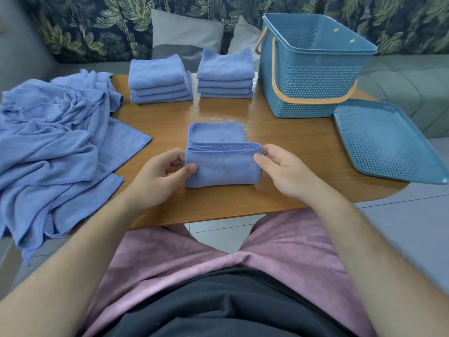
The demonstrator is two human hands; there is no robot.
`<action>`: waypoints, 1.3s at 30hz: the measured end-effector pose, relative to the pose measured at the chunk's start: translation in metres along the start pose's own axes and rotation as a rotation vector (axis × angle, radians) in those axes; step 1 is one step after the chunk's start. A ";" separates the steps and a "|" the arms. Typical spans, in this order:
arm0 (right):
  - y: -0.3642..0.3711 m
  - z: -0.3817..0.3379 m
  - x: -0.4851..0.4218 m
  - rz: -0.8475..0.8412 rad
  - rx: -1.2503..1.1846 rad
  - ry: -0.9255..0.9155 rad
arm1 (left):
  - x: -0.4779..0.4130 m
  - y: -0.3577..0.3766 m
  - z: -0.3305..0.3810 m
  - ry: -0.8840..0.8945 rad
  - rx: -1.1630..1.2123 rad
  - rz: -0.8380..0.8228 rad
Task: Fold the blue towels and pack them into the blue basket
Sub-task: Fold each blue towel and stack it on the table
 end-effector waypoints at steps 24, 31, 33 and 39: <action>0.028 0.004 -0.005 0.077 0.022 0.056 | -0.004 0.001 -0.006 -0.156 0.226 0.196; 0.030 0.000 -0.006 0.154 0.167 0.022 | -0.007 0.011 -0.006 -0.121 0.013 0.113; 0.031 0.002 -0.007 0.149 0.233 0.043 | -0.010 0.012 -0.010 -0.123 -0.148 0.154; 0.040 -0.011 0.002 0.246 0.727 -0.079 | -0.007 0.028 0.006 0.093 -0.737 0.289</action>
Point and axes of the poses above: each hand's wrist, its own x-axis away from the middle knuckle, its own y-axis out of the palm, z = x × y, the point moved 4 cm from there along -x, towards the middle knuckle, and after that the axes turned 8 degrees about -z, right-handed, at the moved point
